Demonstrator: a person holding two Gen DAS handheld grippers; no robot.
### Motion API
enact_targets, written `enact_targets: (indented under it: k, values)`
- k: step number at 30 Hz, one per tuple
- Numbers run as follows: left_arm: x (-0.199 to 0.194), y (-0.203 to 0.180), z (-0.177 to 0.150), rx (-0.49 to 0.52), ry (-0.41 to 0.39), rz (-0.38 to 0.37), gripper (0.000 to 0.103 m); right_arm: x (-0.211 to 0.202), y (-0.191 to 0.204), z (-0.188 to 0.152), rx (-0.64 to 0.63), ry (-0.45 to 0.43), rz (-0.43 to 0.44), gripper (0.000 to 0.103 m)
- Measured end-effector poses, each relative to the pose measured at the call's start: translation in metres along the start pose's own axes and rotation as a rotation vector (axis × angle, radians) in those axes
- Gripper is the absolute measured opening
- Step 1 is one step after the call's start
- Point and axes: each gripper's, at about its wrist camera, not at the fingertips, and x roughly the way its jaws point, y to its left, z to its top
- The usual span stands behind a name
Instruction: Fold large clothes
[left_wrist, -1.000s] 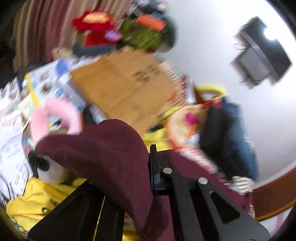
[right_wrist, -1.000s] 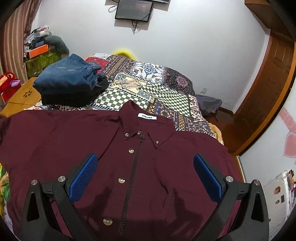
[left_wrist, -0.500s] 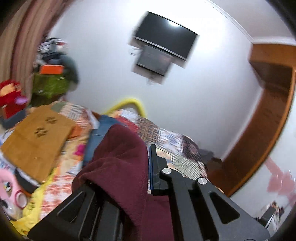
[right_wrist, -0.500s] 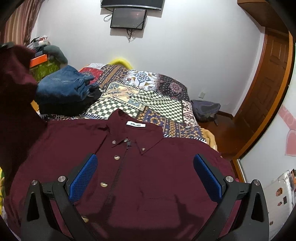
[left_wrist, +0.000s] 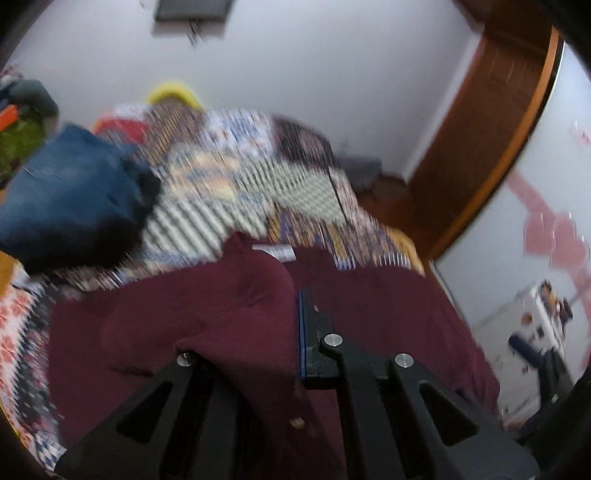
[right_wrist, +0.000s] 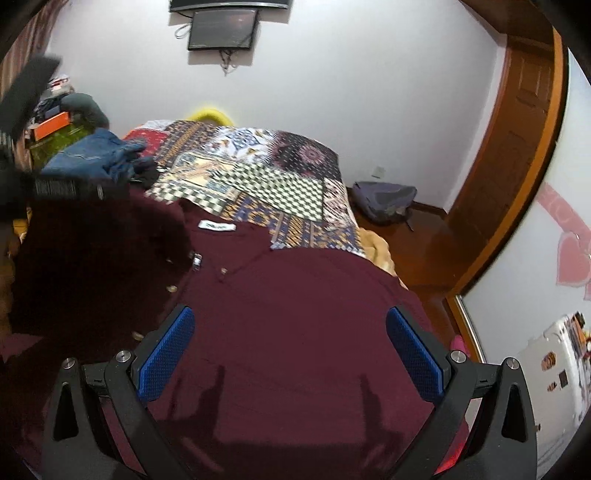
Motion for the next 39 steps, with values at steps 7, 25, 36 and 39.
enact_targets:
  k: [7, 25, 36, 39]
  values:
    - [0.034, -0.020, -0.046, 0.062, 0.220, -0.051, 0.008, 0.006, -0.011, -0.007, 0.019, 0.030, -0.010, 0.103]
    - [-0.066, 0.021, -0.048, 0.110, 0.089, -0.026, 0.055, -0.002, 0.026, 0.018, -0.090, -0.012, 0.084, 0.103]
    - [-0.109, 0.140, -0.045, -0.004, -0.005, 0.252, 0.061, 0.001, 0.106, 0.052, -0.292, -0.035, 0.238, 0.103]
    - [-0.109, 0.169, -0.055, -0.046, 0.015, 0.281, 0.061, 0.011, 0.135, 0.057, -0.367, -0.018, 0.277, 0.103]
